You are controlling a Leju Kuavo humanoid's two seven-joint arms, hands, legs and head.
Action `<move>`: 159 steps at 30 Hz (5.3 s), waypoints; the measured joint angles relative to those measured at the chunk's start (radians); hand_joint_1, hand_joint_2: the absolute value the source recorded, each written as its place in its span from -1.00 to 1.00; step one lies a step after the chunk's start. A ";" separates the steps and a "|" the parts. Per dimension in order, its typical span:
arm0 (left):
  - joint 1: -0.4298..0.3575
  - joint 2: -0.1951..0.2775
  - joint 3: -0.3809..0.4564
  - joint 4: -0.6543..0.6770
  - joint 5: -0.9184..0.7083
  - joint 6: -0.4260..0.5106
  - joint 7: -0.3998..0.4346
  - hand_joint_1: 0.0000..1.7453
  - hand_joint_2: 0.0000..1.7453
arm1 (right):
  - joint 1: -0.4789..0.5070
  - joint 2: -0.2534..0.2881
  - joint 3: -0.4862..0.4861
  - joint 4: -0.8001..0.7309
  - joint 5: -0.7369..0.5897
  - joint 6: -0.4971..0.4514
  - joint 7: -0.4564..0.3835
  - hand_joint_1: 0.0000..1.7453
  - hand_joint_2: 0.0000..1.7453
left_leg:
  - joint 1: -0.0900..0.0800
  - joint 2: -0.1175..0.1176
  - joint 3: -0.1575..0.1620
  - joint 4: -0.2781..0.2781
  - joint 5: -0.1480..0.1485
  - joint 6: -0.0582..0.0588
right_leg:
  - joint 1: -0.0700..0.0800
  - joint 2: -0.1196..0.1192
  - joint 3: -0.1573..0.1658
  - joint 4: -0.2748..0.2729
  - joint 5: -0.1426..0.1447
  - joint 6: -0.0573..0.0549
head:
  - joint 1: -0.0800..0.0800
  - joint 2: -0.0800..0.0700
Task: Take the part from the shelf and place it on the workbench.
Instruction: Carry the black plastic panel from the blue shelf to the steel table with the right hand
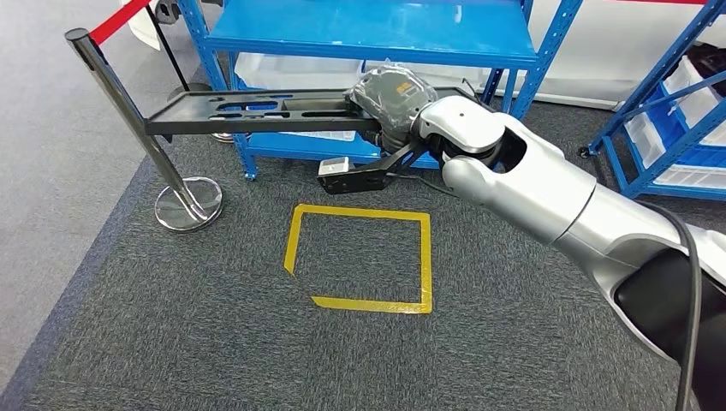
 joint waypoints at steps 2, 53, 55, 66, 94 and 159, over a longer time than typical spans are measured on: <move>0.000 0.003 0.000 0.000 0.000 0.000 0.000 -1.00 1.00 | 0.000 0.002 0.001 0.003 0.000 0.000 0.002 1.00 1.00 | 0.008 0.000 -0.003 0.069 0.006 -0.016 | -0.008 -0.003 -0.028 0.018 0.008 0.008 | 0.000 0.000; -0.008 0.009 0.000 -0.001 0.014 -0.007 0.018 -1.00 1.00 | -0.002 0.020 0.003 0.033 0.021 -0.002 0.009 1.00 1.00 | 0.010 0.018 0.008 -0.226 0.206 0.041 | -0.027 0.012 -0.026 0.252 -0.045 0.077 | 0.003 0.000; -0.007 0.009 0.000 -0.002 0.015 -0.007 0.020 -1.00 1.00 | -0.007 0.022 0.003 0.032 0.022 -0.002 0.009 1.00 1.00 | 0.011 0.016 -0.008 -0.217 0.222 0.026 | -0.026 0.011 0.089 0.094 -0.113 0.075 | 0.003 0.000; 0.002 0.011 0.000 -0.002 0.008 -0.010 0.009 -1.00 1.00 | -0.026 0.023 0.004 0.042 0.023 0.003 0.010 1.00 1.00 | 0.010 0.011 -0.084 0.048 0.087 0.003 | 0.005 0.009 0.051 0.019 -0.077 0.009 | 0.004 0.000; 0.004 0.018 -0.002 -0.001 0.000 -0.013 0.006 -1.00 1.00 | -0.036 0.008 0.018 0.046 0.057 0.012 0.028 1.00 1.00 | 0.009 0.002 -0.027 -0.025 0.050 0.008 | -0.015 -0.006 0.001 0.050 -0.060 0.028 | 0.002 0.000; 0.005 0.010 -0.004 0.000 -0.003 0.002 0.001 -1.00 1.00 | -0.037 -0.023 0.028 0.035 0.071 0.005 0.026 1.00 1.00 | -0.005 -0.020 -0.028 -0.077 0.101 0.014 | -0.010 0.023 0.008 0.030 -0.046 0.010 | -0.001 0.000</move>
